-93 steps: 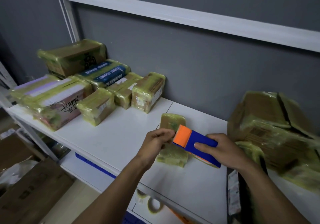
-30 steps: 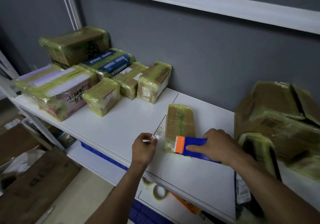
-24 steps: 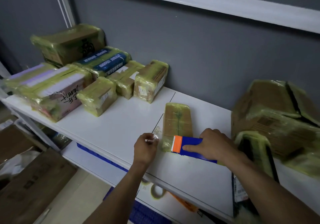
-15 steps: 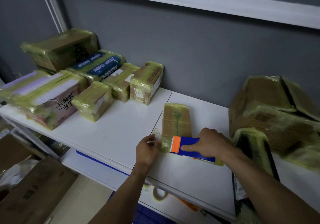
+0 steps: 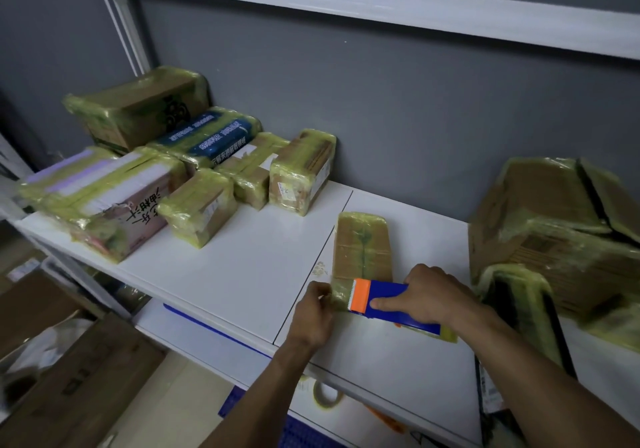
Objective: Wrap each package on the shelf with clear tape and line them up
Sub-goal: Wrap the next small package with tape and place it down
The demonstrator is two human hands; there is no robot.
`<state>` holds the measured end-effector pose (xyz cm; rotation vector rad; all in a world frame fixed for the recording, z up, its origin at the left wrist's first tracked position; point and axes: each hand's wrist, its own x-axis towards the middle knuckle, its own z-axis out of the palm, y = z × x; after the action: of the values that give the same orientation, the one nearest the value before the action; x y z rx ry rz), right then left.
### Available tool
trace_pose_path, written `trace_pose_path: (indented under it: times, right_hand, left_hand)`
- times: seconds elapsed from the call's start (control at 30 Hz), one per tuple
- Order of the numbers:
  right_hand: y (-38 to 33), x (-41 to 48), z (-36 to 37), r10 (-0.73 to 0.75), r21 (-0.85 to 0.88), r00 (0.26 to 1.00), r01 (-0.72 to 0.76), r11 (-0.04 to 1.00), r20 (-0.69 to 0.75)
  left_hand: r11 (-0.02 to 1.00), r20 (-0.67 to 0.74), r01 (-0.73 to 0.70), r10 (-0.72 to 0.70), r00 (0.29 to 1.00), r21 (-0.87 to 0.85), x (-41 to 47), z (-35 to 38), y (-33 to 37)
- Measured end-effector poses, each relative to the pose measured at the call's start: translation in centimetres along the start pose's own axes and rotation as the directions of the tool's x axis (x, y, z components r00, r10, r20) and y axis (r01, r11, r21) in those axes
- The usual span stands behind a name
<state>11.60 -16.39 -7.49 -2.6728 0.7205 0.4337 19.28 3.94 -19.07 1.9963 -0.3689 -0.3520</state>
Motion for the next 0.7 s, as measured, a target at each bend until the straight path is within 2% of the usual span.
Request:
trace_pose_path:
  times: [0.07,0.17,0.27,0.33,0.4,0.6,0.7]
  right_hand:
    - [0.1,0.0,0.1,-0.001,0.001,1.000,0.001,1.000,-0.005]
    - [0.3,0.0,0.1,-0.011,0.007,1.000,0.011,1.000,0.015]
    - [0.3,0.0,0.0,-0.007,-0.008,1.000,0.007,1.000,-0.007]
    - [0.3,0.0,0.1,-0.002,-0.018,1.000,0.001,1.000,-0.018]
    - [0.3,-0.1,0.3,-0.008,-0.021,1.000,0.008,1.000,-0.013]
    - [0.4,-0.6,0.2,-0.025,-0.024,0.999,0.025,0.999,-0.022]
    - [0.8,-0.9,0.7,-0.048,0.018,0.998,0.049,0.999,-0.034]
  left_hand:
    - [1.000,0.016,0.005,-0.004,1.000,-0.027,0.0,-0.2,-0.2]
    - [0.985,0.064,0.043,-0.033,0.997,-0.164,0.4,-1.1,-0.5]
    - [0.962,0.034,-0.088,0.100,0.994,-0.258,0.4,-2.1,-0.4]
    - [0.953,0.110,-0.254,0.274,0.955,-0.167,0.7,-2.8,-0.4]
    - [0.926,0.208,-0.366,0.378,0.902,-0.093,1.1,-3.6,-0.4]
    - [0.869,0.305,-0.486,0.438,0.846,0.098,2.4,-4.9,0.8]
    - [0.783,0.360,-0.572,0.474,0.804,0.247,2.5,-5.2,0.6]
